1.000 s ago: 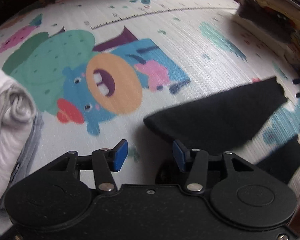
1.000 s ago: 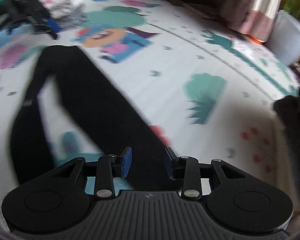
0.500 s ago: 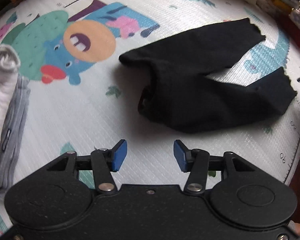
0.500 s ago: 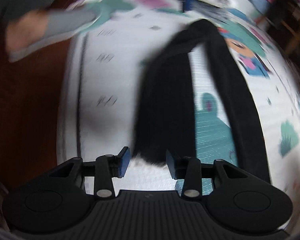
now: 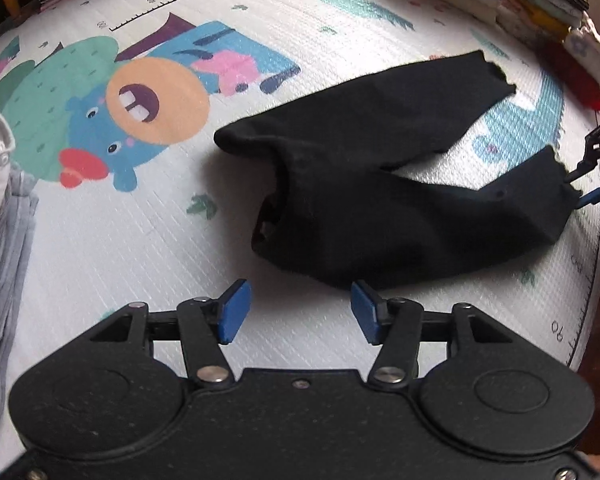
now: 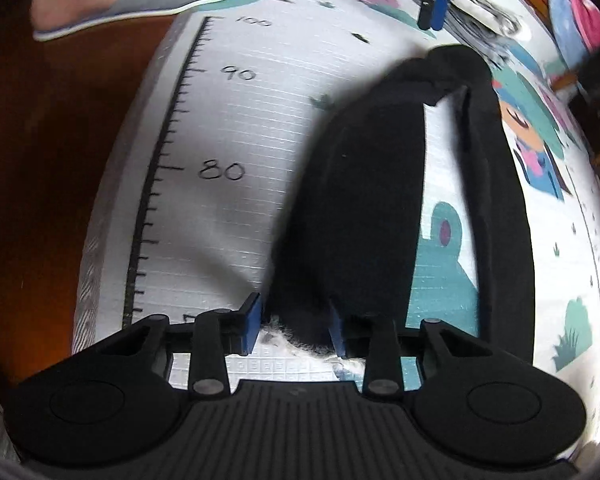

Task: Fold clothes

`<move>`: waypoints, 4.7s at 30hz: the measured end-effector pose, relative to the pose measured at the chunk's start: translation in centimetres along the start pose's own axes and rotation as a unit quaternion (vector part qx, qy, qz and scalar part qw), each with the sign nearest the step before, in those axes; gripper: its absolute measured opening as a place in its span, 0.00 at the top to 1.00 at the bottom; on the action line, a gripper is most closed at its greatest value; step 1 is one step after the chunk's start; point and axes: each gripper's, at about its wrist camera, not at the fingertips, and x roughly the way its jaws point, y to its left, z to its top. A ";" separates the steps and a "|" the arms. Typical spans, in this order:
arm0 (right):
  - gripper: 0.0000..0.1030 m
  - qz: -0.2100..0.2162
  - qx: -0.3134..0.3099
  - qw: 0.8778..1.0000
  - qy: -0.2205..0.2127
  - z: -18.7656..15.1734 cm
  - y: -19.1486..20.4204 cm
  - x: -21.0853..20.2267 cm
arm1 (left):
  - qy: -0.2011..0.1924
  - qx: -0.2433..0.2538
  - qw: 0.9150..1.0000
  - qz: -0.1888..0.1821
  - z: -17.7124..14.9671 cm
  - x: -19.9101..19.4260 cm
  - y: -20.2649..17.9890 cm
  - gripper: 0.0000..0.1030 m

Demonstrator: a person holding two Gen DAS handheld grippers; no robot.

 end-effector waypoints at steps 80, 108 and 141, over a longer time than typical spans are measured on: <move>0.63 0.092 0.714 0.694 0.012 -19.4 -7.8 -3.7 | 0.125 -0.236 0.954 -0.134 -3.2 4.2 -4.6 0.47; 0.66 -0.061 0.527 0.847 0.026 -12.2 -7.2 -2.0 | -0.033 -0.073 0.995 -0.051 1.0 1.0 -8.5 0.60; 0.64 -0.009 0.479 0.877 -0.040 -8.2 -5.0 -1.9 | -0.078 -0.013 0.993 -0.084 4.1 6.5 -14.2 0.69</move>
